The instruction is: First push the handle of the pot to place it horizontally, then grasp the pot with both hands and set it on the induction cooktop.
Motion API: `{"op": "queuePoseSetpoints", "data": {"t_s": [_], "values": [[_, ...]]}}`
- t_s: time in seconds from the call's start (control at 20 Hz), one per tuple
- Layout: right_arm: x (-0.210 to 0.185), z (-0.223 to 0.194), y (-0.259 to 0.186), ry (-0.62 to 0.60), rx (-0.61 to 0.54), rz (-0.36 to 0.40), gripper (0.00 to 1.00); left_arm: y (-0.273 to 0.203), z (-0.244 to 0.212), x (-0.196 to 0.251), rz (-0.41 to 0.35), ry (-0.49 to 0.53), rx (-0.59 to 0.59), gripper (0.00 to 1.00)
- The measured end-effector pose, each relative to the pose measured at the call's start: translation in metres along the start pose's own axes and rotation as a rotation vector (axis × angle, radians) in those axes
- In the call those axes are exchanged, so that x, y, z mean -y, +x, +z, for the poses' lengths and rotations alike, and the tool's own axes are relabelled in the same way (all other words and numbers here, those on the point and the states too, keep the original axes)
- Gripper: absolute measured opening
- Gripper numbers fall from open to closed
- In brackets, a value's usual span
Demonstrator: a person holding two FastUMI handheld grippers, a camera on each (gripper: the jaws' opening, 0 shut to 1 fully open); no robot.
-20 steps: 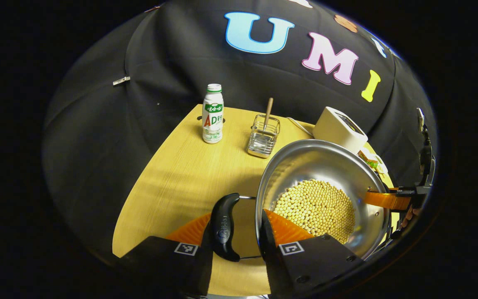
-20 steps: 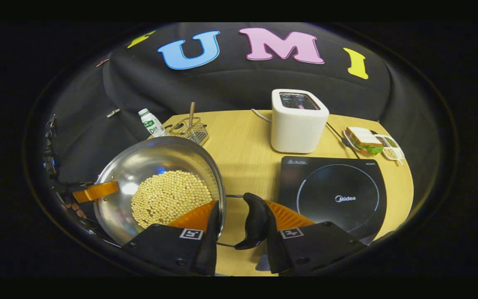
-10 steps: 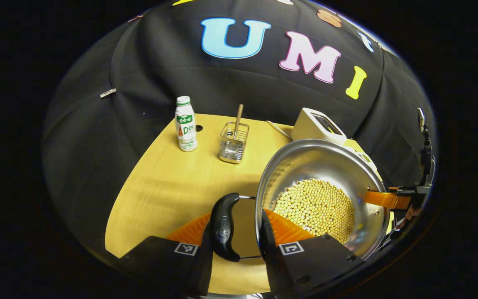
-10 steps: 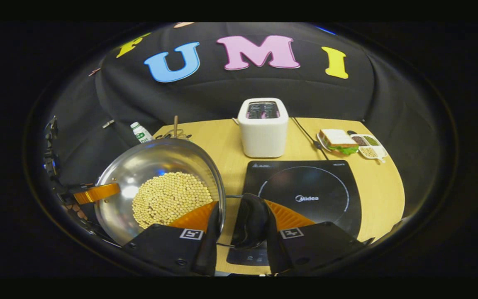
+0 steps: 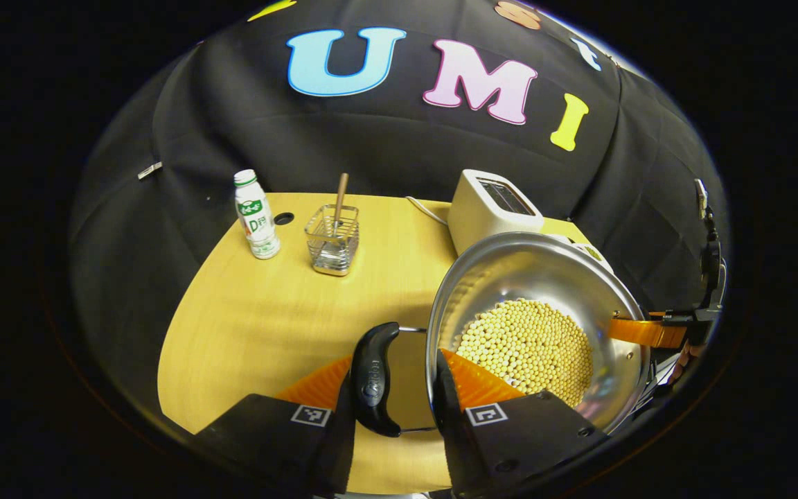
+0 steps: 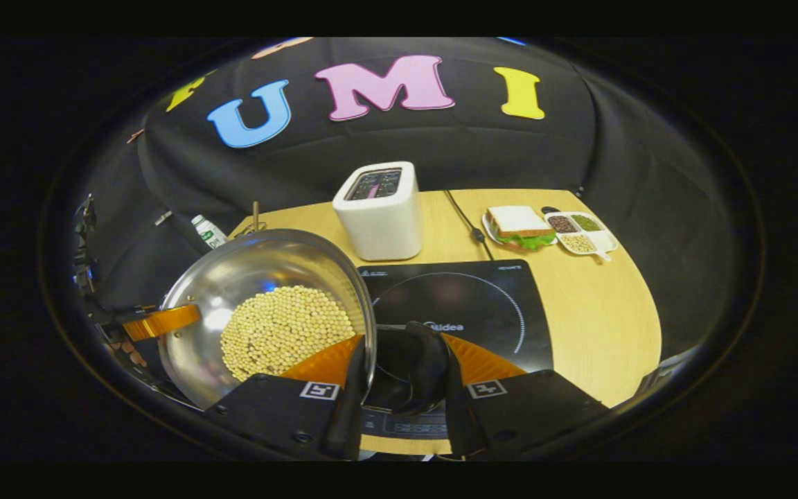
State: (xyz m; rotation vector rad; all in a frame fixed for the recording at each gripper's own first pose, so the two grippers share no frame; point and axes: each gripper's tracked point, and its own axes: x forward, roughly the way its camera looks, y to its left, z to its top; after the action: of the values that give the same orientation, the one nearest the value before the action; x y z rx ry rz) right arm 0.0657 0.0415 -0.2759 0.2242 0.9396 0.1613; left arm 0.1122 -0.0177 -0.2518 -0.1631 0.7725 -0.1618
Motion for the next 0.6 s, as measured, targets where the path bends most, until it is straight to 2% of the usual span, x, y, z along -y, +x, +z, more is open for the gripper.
{"op": "queuePoseSetpoints", "data": {"t_s": [0.2,0.25,0.3,0.6], "values": [[0.039,0.001,0.001,0.023,-0.009,-0.023,0.52,0.019,0.001,0.037,-0.02,0.017,-0.012,0.56],[0.05,0.003,0.001,0.03,-0.008,-0.03,0.48,0.023,-0.002,0.043,-0.027,0.019,-0.017,0.56],[0.059,0.003,0.002,0.032,-0.008,-0.039,0.51,0.028,-0.002,0.052,-0.033,0.023,-0.02,0.56],[0.111,0.004,0.011,0.053,-0.021,-0.067,0.51,0.062,0.0,0.105,-0.06,0.035,-0.04,0.57]]}}
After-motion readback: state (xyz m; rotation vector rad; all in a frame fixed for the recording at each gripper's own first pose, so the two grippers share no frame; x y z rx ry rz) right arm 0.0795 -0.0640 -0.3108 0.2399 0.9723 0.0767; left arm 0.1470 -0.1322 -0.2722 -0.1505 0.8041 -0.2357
